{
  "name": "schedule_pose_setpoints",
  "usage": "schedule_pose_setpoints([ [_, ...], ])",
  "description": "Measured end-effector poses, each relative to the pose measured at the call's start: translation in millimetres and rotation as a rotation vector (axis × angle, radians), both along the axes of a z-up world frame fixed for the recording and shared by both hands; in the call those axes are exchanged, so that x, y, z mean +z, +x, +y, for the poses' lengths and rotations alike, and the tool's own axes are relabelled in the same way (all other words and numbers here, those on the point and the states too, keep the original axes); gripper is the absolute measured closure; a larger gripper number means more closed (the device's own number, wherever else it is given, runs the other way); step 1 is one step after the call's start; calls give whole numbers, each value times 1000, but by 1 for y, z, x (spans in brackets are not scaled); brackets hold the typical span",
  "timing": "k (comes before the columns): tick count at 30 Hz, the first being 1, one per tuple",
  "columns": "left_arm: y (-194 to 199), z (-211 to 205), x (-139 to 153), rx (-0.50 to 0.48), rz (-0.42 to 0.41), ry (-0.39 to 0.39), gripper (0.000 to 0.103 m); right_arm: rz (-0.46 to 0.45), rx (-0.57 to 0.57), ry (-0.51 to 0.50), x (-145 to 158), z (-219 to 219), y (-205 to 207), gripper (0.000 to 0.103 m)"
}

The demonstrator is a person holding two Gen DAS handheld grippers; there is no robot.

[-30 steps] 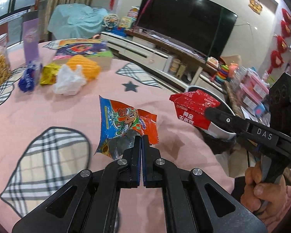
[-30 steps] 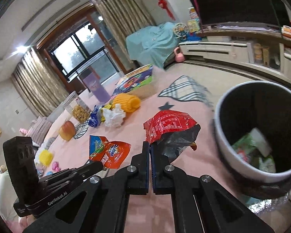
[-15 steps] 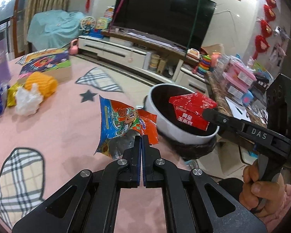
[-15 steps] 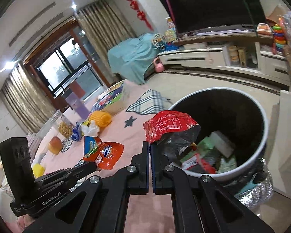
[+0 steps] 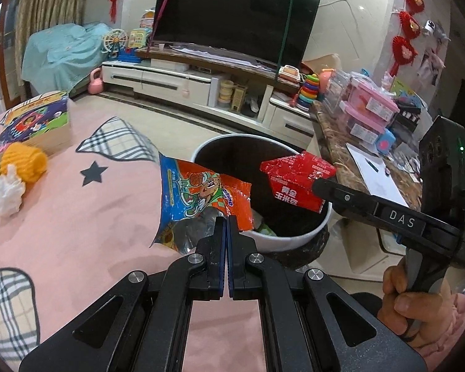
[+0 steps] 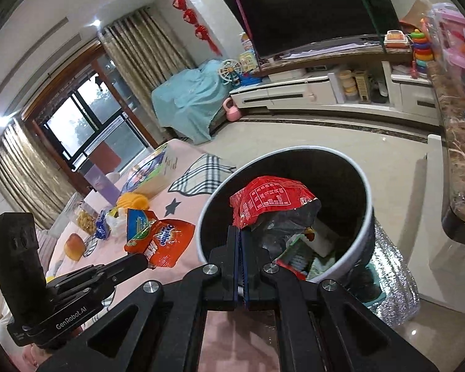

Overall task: Collect trash
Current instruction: 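Carry orange wrapper in left gripper and red chip bag in right gripper over bin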

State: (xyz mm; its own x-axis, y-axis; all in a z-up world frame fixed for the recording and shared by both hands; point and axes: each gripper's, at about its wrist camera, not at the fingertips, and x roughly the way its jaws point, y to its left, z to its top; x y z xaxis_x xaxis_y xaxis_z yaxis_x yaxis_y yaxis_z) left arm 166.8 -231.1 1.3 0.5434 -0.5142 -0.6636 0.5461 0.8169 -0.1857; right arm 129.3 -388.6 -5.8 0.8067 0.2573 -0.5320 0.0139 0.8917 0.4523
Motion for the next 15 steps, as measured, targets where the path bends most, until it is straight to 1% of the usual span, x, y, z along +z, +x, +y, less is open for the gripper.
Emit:
schedule_pose_setpoints([
  [5, 3, -16, 3, -22, -15, 16, 102, 7, -11, 7, -2, -11, 2, 102],
  [15, 11, -36, 2, -49, -14, 38, 102, 19, -21, 16, -4, -27, 9, 102],
])
